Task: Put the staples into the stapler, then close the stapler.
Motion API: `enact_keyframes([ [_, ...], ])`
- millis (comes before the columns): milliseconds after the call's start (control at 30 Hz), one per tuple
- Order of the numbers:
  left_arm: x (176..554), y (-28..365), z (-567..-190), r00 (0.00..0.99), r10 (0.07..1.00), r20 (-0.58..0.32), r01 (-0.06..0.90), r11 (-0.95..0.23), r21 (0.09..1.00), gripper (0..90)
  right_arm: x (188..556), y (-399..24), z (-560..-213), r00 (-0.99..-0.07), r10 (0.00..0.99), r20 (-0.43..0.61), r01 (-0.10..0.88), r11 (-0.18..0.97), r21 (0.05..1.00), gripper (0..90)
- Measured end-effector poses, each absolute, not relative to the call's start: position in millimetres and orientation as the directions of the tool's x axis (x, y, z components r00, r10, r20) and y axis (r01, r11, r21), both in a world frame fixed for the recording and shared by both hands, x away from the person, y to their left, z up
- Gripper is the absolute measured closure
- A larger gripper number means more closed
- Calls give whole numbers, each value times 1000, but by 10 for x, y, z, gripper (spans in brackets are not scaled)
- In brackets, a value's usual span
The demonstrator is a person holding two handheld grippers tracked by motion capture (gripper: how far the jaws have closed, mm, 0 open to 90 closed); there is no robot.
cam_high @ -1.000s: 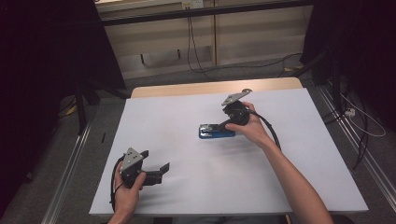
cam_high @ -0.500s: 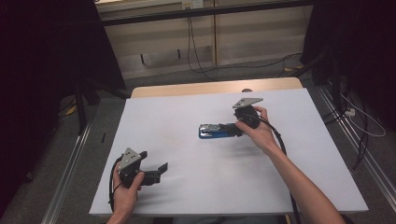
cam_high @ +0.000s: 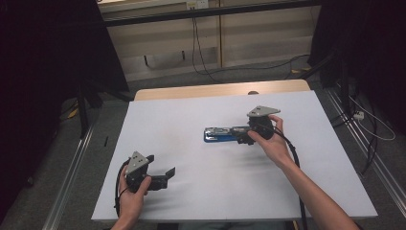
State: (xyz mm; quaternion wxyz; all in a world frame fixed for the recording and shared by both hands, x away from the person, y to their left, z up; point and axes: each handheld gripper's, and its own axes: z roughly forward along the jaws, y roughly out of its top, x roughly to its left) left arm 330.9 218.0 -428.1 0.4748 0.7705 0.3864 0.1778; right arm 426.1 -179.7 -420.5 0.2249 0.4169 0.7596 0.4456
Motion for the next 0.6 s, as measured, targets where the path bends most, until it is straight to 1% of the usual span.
enact_keyframes([
  [133, 3301, 2176, -4278, 641, 762, -90, 426, -255, 868, 35, 4190, -1842, -4204, -537, 843, 28, 427, 244, 871, 43],
  [233, 3307, 2176, -4292, 639, 763, -93, 432, -256, 865, 35, 4145, -1857, -4210, -540, 840, 47, 434, 230, 871, 36],
  [600, 3324, 2140, -4300, 656, 749, -87, 422, -269, 866, 35, 3980, -1924, -4225, -512, 859, -11, 395, 247, 885, 29],
])
